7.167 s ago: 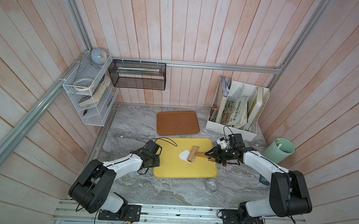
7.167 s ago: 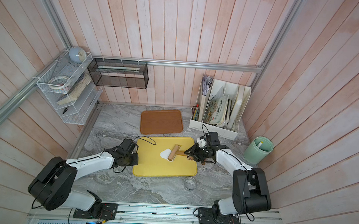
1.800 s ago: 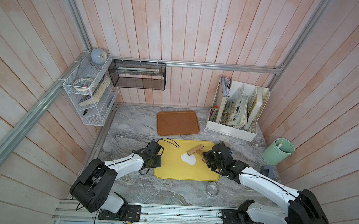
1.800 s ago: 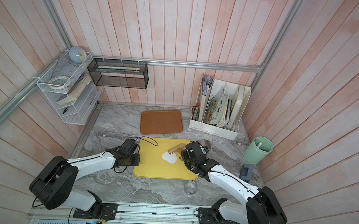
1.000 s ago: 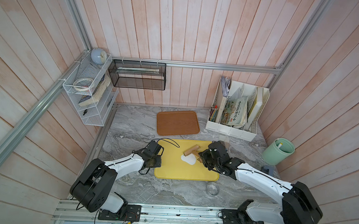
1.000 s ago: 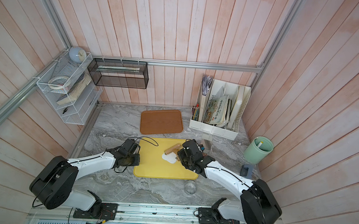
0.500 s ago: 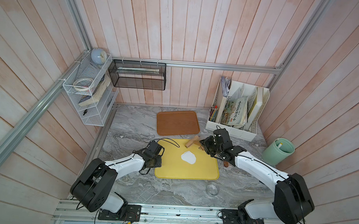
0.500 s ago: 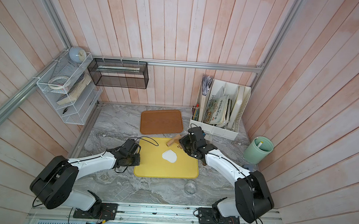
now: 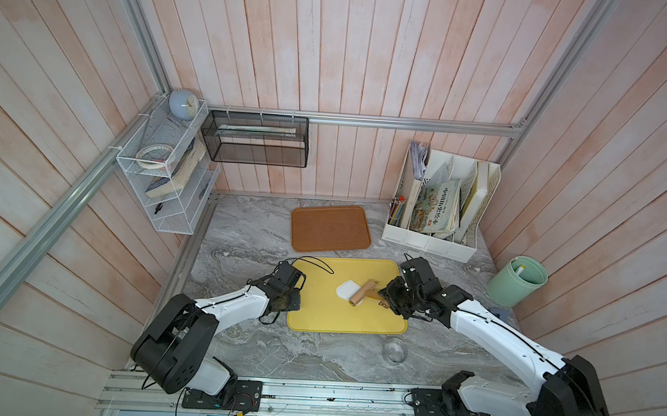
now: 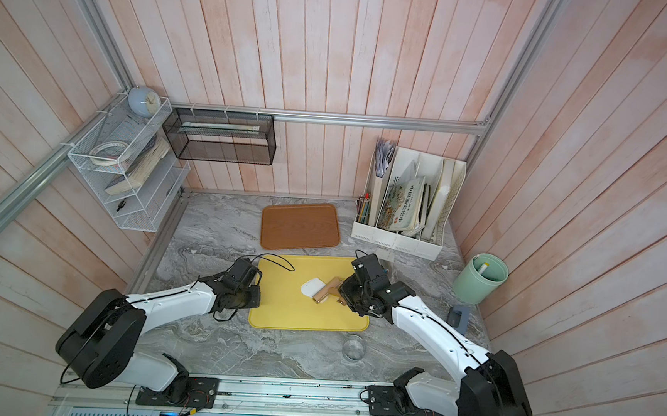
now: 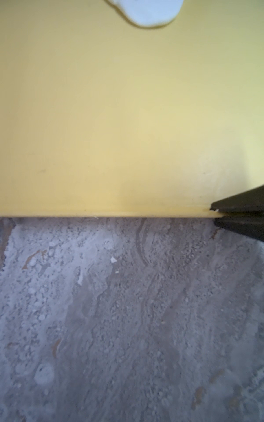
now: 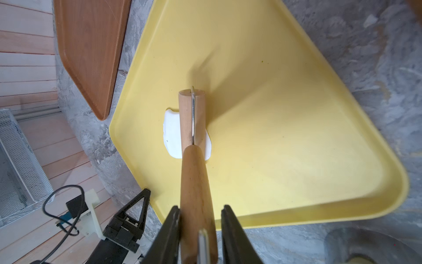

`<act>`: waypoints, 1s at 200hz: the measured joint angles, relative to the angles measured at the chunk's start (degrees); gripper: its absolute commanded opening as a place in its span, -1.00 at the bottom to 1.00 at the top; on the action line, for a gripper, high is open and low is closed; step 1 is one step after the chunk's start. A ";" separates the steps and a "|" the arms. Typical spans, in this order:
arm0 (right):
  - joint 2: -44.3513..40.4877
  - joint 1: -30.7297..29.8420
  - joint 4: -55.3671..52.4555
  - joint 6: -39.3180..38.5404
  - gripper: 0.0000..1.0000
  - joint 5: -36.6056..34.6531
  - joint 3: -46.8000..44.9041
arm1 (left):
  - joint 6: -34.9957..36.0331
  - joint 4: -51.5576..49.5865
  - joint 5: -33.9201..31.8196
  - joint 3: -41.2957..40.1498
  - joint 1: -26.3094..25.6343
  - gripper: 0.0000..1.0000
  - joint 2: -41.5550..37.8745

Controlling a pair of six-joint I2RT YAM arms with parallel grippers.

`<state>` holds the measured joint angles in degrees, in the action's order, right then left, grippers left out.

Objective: Roll out the dumpling wrappers from the dough
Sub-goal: Flatten out the dough on the work surface.

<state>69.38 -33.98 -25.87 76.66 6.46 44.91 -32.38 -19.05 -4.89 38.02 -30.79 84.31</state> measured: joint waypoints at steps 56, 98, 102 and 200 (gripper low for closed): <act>1.36 -0.87 4.63 1.09 -1.00 -1.22 -2.84 | 0.00 0.00 0.00 0.00 0.00 -1.00 0.07; 1.25 1.14 7.74 0.81 -1.00 0.24 -4.70 | -0.07 0.00 0.00 0.00 0.00 -1.00 0.07; 1.14 1.42 7.78 0.52 -1.00 0.57 -4.76 | -0.07 0.00 0.00 0.00 0.00 -1.00 0.07; 5.31 1.57 7.34 -0.46 -1.00 0.81 -0.09 | -1.33 0.22 -0.98 0.00 0.11 -1.00 0.15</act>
<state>74.70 -32.40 -18.52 76.20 7.27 44.82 -33.71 -18.83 -5.87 38.02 -30.68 84.47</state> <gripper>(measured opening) 0.311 0.067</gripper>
